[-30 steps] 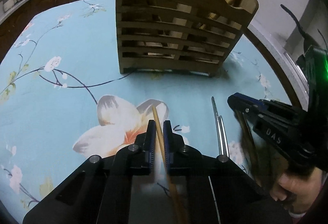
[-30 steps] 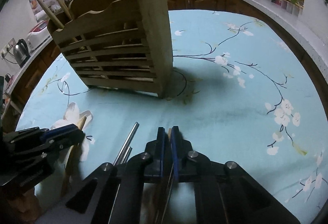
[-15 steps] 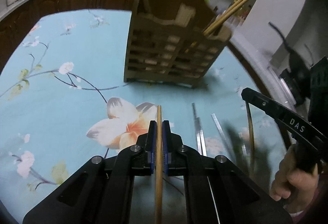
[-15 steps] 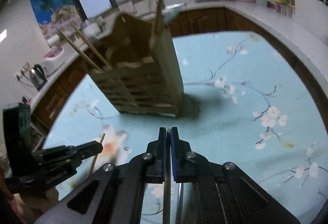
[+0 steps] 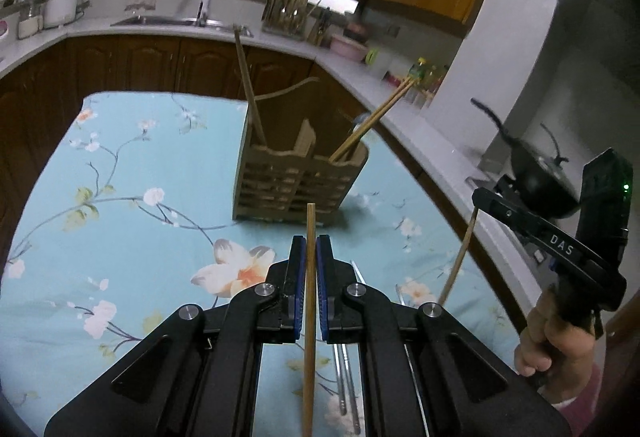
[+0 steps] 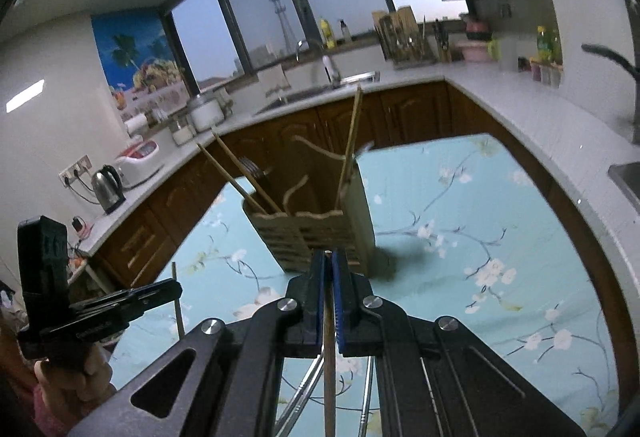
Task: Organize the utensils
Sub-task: 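Lift both chopsticks upright and carry them over the wooden holder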
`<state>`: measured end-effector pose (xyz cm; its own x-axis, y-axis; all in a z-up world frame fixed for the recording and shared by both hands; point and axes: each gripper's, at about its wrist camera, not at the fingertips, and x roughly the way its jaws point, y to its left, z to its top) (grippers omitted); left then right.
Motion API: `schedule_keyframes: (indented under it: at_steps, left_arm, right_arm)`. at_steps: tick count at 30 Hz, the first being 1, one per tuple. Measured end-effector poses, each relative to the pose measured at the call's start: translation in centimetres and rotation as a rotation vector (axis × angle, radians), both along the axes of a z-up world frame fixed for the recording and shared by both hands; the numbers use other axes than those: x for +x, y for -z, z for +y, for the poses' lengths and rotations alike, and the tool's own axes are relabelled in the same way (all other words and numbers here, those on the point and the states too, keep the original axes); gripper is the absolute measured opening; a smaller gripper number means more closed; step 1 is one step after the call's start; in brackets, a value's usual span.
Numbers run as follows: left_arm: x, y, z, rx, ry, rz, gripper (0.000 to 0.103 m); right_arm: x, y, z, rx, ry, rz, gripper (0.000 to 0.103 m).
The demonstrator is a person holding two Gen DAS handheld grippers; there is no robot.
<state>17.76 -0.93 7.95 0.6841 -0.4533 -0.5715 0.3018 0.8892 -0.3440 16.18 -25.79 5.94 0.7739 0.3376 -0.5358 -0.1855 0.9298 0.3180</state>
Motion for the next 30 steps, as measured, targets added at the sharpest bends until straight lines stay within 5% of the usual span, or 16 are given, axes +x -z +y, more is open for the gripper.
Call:
schedule_keyframes:
  at_steps: [12,30]
  left_arm:
    - [-1.3,-3.1,1.2,-0.028,-0.022,-0.085,0.004]
    - [0.5,-5.3,2.3,-0.040,-0.067,-0.137,0.004]
  right_arm:
    - [-0.8,-4.1,0.0,0.017,-0.001,-0.112,0.004]
    - [0.6,-6.0,0.2,0.016,0.008,-0.173,0.004]
